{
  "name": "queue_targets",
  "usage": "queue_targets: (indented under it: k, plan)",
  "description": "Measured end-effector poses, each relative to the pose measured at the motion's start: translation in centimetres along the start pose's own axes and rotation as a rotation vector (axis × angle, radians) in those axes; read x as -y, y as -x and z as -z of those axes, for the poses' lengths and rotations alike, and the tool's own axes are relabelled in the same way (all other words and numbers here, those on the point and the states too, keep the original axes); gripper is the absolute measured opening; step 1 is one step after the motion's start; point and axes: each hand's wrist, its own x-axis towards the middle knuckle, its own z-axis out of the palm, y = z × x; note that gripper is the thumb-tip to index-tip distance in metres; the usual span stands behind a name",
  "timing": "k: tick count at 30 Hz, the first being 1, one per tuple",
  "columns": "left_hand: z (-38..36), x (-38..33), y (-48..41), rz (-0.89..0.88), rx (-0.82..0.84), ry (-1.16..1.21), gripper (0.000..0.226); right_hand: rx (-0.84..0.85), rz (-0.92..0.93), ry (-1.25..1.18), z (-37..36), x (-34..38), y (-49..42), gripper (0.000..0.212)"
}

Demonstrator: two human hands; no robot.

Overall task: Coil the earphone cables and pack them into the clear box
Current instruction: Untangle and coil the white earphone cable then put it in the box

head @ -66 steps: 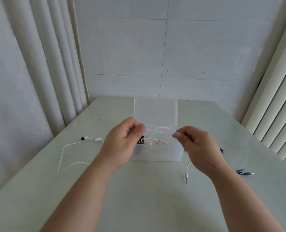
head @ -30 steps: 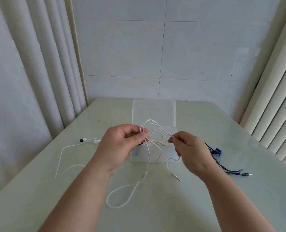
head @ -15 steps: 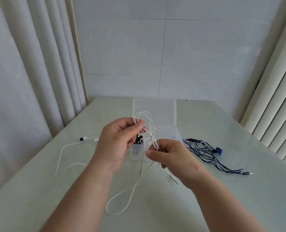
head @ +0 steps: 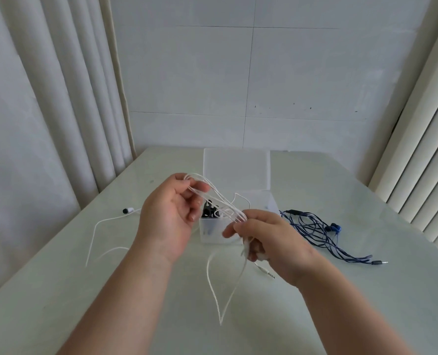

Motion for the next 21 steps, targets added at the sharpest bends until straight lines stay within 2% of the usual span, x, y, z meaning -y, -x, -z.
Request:
queue_targets:
  k: [1, 4, 6, 11, 13, 15, 17, 18, 21]
  plan:
    - [0.1, 0.0, 0.0, 0.039, 0.004, 0.036, 0.017, 0.005, 0.005, 0.004, 0.1, 0.1, 0.1, 0.031]
    - [0.2, 0.0, 0.0, 0.089, 0.008, 0.087, 0.015, 0.019, 0.033, 0.056, 0.3, 0.6, 0.3, 0.017]
    - [0.2, -0.1, -0.1, 0.085, 0.022, 0.079, 0.017, 0.002, 0.025, 0.102, 0.7, 0.7, 0.4, 0.023]
    - [0.2, 0.1, 0.0, -0.044, 0.084, 0.000, 0.008, -0.023, 0.044, 0.362, 1.4, 0.5, 0.4, 0.007]
    - [0.5, 0.1, -0.1, -0.116, 0.061, -0.045, 0.015, -0.103, 0.060, 0.466, 1.6, 0.5, 0.4, 0.007]
    - [0.8, 0.1, -0.2, -0.229, -0.003, -0.236, 0.022, -0.229, 0.074, 0.625, 2.0, 0.4, 0.3, 0.021]
    - [1.0, 0.2, -0.3, -0.349, -0.072, -0.545, 0.019, -0.292, 0.065, 0.783, 2.2, 0.3, 0.2, 0.034]
    - [1.0, 0.3, -0.3, -0.388, -0.086, -0.652, 0.018, -0.291, 0.049, 0.808, 2.3, 0.2, 0.2, 0.035]
    - [1.2, 0.6, -0.5, -0.429, -0.091, -0.765, 0.017, -0.252, 0.002, 0.793, 2.5, 0.2, 0.3, 0.033]
